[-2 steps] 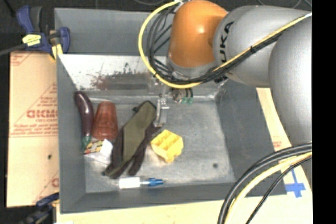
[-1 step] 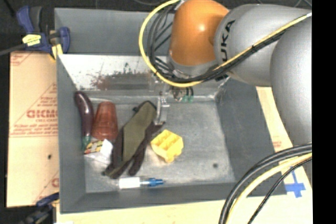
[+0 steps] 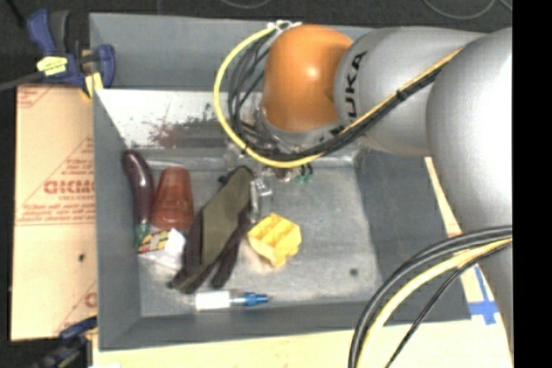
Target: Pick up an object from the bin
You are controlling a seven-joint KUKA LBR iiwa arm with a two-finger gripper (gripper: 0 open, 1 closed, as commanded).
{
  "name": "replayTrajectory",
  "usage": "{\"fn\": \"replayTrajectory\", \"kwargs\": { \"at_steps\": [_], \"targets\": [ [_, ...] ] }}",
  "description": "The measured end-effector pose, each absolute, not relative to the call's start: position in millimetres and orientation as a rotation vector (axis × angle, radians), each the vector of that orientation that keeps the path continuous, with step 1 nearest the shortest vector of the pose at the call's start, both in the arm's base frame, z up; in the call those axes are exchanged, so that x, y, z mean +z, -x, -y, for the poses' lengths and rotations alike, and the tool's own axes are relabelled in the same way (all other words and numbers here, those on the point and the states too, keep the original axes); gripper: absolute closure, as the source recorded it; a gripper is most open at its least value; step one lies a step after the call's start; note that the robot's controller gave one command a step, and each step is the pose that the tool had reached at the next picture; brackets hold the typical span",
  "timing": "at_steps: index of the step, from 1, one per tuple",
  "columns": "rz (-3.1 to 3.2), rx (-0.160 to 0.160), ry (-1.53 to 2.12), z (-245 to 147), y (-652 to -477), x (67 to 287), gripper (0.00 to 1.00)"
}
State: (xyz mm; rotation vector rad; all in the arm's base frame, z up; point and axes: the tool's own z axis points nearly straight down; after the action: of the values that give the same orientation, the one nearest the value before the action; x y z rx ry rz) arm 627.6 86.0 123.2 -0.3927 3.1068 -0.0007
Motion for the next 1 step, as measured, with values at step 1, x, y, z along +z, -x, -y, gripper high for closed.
{"fn": "replayTrajectory", "kwargs": {
  "at_steps": [1],
  "targets": [
    [-3.069, 0.002, 0.67, -91.0, -623.1, 92.1, 0.0]
  ]
}}
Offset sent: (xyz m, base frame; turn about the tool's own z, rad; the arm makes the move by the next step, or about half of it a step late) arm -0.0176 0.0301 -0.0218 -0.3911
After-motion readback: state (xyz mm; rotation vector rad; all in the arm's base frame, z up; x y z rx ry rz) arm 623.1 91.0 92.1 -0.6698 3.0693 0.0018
